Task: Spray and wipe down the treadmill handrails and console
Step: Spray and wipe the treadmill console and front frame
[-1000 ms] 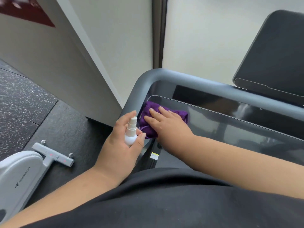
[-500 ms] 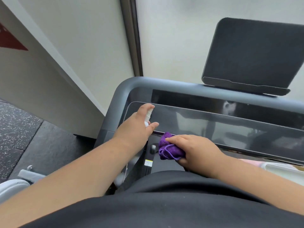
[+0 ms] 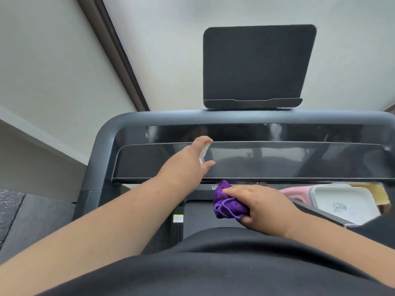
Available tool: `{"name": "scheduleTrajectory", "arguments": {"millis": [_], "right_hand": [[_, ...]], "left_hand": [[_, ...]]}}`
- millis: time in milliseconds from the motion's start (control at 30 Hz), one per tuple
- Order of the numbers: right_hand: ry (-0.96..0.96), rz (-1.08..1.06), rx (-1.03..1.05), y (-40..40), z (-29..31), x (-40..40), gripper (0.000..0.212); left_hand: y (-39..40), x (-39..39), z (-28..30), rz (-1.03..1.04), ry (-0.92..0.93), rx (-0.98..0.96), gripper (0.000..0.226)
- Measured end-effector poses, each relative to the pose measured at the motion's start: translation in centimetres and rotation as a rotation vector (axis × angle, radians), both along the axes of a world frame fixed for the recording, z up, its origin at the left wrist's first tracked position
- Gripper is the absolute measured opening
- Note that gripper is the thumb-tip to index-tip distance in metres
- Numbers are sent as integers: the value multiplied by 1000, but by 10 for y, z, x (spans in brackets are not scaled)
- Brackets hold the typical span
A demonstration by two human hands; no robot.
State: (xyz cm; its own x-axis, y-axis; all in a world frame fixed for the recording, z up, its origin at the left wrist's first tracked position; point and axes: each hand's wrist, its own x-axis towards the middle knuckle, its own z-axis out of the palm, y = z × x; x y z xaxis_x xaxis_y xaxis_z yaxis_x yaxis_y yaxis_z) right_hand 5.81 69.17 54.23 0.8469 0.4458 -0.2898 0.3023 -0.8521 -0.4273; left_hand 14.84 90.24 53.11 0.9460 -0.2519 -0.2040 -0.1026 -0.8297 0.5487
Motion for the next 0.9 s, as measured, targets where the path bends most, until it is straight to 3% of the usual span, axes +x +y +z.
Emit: {"name": "scheduleTrajectory", "arguments": {"millis": [267, 400, 900], "right_hand": [[34, -76, 6, -83, -4, -16, 67], [53, -74, 14, -118, -9, -22, 73], [25, -149, 68, -228, -23, -43, 67]], "left_hand": [[-119, -1, 14, -151, -8, -15, 41], [-159, -2, 16, -151, 7, -31, 47], [-324, -6, 15, -297, 0, 46, 46]]}}
